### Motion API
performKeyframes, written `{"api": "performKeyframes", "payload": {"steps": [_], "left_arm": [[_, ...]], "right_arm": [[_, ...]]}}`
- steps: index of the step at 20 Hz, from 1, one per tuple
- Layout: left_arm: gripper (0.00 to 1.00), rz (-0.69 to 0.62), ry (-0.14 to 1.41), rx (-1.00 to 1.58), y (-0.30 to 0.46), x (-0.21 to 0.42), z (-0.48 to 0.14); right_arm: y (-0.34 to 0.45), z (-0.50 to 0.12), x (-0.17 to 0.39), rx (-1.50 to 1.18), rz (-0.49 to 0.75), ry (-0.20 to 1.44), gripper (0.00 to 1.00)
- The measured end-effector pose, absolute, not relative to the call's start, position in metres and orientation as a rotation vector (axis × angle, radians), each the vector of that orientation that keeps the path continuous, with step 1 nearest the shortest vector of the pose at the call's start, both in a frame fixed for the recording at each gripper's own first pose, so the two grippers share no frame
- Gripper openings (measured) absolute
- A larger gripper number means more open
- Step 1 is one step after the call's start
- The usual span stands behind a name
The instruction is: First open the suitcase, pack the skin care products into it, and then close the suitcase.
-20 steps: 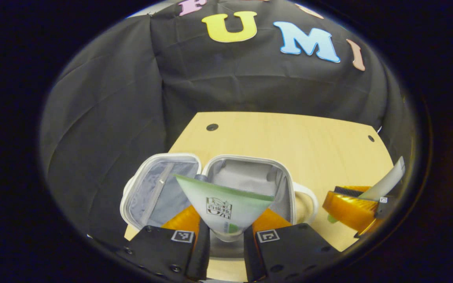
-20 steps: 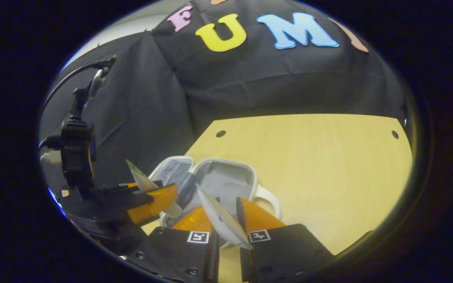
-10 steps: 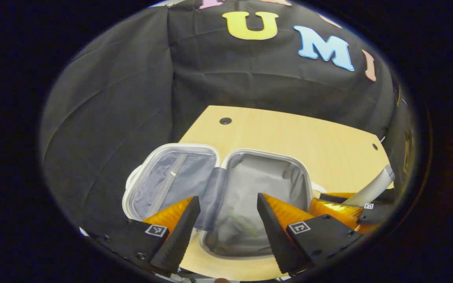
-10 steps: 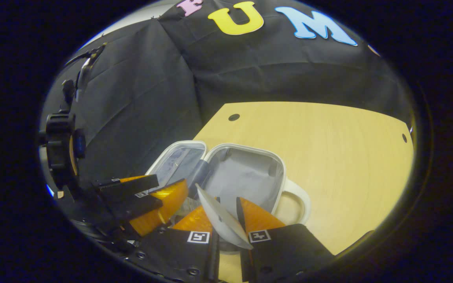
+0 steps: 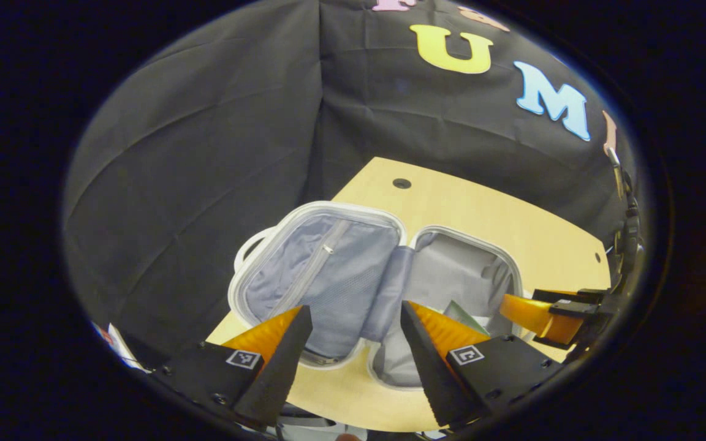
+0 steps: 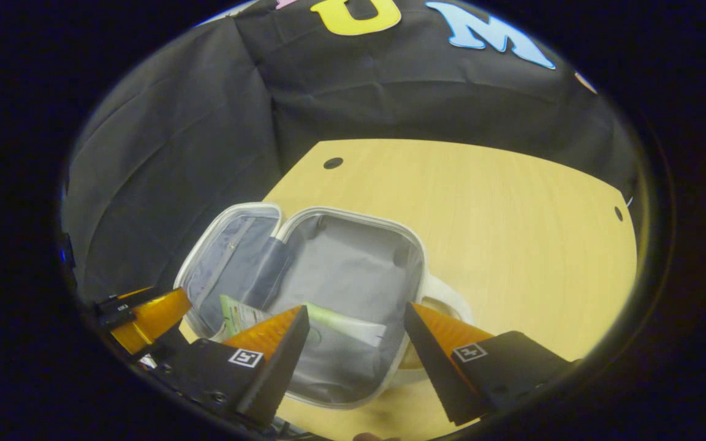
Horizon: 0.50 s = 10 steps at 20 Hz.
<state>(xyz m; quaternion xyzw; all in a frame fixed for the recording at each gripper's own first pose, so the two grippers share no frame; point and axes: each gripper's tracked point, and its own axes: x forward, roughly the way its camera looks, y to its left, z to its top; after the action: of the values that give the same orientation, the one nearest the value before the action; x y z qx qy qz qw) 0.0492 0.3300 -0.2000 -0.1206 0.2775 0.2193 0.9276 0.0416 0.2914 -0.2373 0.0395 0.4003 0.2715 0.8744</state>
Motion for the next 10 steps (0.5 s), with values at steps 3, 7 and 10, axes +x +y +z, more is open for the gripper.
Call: {"api": "performKeyframes", "payload": {"steps": [3,7,10], "left_arm": [[0.96,0.507,0.553,-0.275,0.36,0.04,-0.203],[0.96,0.604,0.529,-0.338,0.431,0.026,-0.205],[0.96,0.676,0.514,-0.368,0.502,0.014,-0.197]], "right_arm": [[0.279,-0.226,0.045,0.097,0.549,0.802,0.96],[0.25,-0.225,0.044,0.114,0.504,0.804,0.96],[0.223,-0.234,0.039,0.116,0.452,0.825,0.96]]}}
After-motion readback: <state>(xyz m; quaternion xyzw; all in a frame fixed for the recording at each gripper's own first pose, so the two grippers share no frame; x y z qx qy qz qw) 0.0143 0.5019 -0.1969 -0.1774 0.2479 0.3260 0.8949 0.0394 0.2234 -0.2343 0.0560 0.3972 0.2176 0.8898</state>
